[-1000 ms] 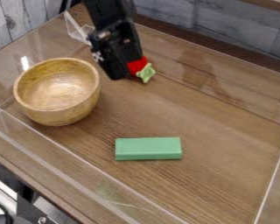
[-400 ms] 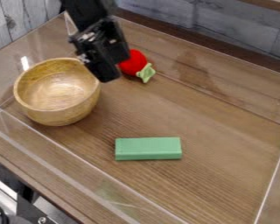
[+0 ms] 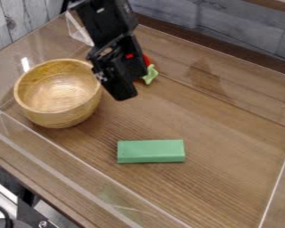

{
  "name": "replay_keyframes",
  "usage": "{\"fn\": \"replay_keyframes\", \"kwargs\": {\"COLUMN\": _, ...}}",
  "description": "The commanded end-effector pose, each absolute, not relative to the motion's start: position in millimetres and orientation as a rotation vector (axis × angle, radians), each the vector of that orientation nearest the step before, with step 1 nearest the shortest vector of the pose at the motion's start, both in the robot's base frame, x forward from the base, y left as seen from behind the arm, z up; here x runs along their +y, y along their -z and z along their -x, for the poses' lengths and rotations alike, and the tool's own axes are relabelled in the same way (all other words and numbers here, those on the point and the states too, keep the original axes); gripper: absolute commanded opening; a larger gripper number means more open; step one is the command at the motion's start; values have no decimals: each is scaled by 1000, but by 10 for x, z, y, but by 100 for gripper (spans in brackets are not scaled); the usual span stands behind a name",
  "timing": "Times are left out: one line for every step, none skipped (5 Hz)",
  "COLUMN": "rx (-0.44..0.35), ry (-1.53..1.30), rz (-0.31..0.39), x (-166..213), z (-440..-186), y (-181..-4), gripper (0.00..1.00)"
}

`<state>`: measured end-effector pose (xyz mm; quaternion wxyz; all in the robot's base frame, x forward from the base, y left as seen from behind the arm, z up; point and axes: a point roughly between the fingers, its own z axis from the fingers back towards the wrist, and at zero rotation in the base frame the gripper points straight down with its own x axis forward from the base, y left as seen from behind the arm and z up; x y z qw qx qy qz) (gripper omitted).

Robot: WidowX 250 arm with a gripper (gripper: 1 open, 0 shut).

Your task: Remove the green stick from the brown bowl and put it on the table

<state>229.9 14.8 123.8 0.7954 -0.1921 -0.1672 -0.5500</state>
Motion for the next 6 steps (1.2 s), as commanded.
{"fn": "replay_keyframes", "kwargs": {"rx": -395, "ry": 1211, "rz": 389, "x": 67, "z": -2129, "y": -1284, "gripper": 100}}
{"fn": "replay_keyframes", "kwargs": {"rx": -402, "ry": 1200, "rz": 397, "x": 2, "z": -2007, "y": -1201, "gripper": 100}}
{"fn": "replay_keyframes", "kwargs": {"rx": -405, "ry": 1165, "rz": 394, "x": -3, "z": -1872, "y": -1185, "gripper": 100}}
{"fn": "replay_keyframes", "kwargs": {"rx": -404, "ry": 1134, "rz": 392, "x": -19, "z": -1768, "y": -1167, "gripper": 100}}
{"fn": "replay_keyframes", "kwargs": {"rx": -404, "ry": 1070, "rz": 380, "x": -90, "z": -1726, "y": -1094, "gripper": 100}}
{"fn": "replay_keyframes", "kwargs": {"rx": -407, "ry": 1005, "rz": 371, "x": -164, "z": -1738, "y": -1030, "gripper": 100}}
